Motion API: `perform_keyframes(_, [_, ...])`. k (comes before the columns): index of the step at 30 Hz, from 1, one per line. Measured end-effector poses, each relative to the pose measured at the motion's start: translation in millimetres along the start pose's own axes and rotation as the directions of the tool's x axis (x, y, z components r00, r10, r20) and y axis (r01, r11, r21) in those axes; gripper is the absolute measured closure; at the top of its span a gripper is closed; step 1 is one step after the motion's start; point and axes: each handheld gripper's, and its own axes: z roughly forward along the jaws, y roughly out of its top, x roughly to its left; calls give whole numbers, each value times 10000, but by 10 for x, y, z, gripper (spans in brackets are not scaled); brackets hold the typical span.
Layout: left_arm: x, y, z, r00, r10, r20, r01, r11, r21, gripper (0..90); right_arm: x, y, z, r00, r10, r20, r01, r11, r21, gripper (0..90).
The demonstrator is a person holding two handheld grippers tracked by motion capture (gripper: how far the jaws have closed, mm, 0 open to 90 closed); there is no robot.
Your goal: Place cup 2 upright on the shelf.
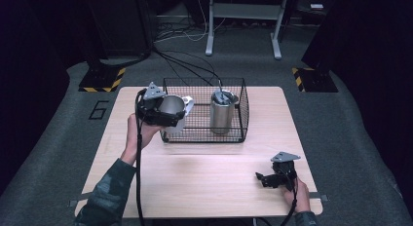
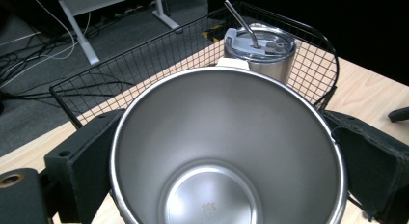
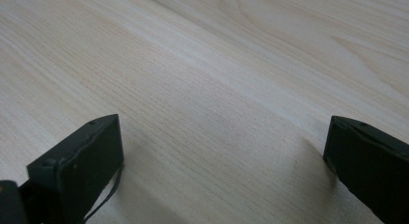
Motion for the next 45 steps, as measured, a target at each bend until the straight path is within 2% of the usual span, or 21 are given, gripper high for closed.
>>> perform_keyframes(8, [52, 85, 110, 10000, -56, -18, 56, 10000, 41, 57, 1, 0, 1, 10000, 10, 9, -10, 10000, -3, 0])
perform_keyframes(14, [88, 136, 238, 9997, -249, -50, 250, 9996, 160, 57, 4, 1, 1, 10000, 49, -8, -49, 10000, -12, 0])
perform_keyframes(19, [95, 158, 337, 9997, -198, -149, 203, 9993, 312, 57, 2, 1, 1, 10000, 25, 7, -25, 10000, -7, 0])
perform_keyframes(26, [168, 189, 501, 9984, -554, -102, 558, 9975, 430, 57, 1, 0, 1, 10000, 7, 12, -7, 10000, -2, 0])
perform_keyframes(27, [179, 194, 529, 9982, -598, -80, 601, 9970, 483, 57, 8, 2, 4, 9999, 121, 28, -120, 9999, -40, 0])
perform_keyframes(35, [230, 184, 689, 9965, -831, -104, 836, 9947, 598, 57, 8, 2, 3, 9999, 111, 26, -111, 9999, -34, 0])
perform_keyframes(45, [275, 144, 896, 9951, -957, -255, 978, 9903, 990, 57, 5, 1, 1, 10000, 49, -5, -49, 10000, -8, 0])
